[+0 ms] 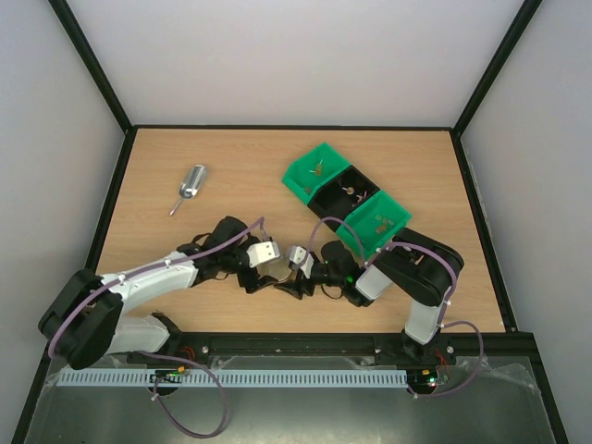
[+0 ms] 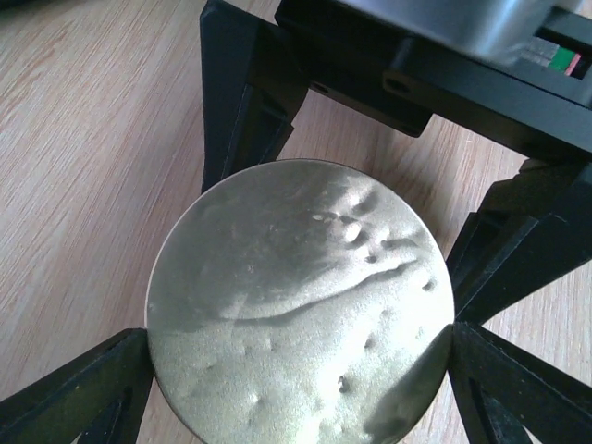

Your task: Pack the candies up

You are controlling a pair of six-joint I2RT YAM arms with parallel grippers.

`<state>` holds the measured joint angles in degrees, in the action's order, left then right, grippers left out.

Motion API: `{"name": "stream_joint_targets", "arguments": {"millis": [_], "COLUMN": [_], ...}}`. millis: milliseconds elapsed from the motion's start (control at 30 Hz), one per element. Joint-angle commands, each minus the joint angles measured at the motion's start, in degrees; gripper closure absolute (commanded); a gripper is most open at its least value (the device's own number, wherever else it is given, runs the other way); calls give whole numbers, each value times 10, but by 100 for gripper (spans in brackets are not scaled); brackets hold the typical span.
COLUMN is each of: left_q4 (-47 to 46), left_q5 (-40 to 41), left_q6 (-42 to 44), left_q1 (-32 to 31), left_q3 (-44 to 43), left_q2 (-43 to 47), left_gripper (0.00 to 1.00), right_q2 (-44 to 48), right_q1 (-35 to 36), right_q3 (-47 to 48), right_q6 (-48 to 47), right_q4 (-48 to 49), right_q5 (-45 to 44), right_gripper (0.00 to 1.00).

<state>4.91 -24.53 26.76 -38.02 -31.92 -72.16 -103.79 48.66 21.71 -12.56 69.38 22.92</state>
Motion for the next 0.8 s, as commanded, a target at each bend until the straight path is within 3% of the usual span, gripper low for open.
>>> {"name": "stream_joint_targets", "arguments": {"millis": [0, 233, 600, 767], "left_q4": [-10, 9, 98, 180], "left_q5": [18, 13, -49, -101], "left_q6": [-14, 40, 215, 337], "left_q1": [-5, -9, 7, 21], "left_q3": [-16, -11, -62, -113], "left_q2": [-23, -15, -64, -112], "left_gripper": [12, 20, 25, 25], "right_q2": [-5, -3, 25, 26], "right_q1": [2, 2, 2, 2], "right_q3": [-4, -9, -35, -37], "right_q6": [-5, -16, -90, -102], "right_q4": [-40, -40, -60, -69], "right_q5": [-23, -12, 72, 97], "right_gripper": [52, 52, 55, 55]}}
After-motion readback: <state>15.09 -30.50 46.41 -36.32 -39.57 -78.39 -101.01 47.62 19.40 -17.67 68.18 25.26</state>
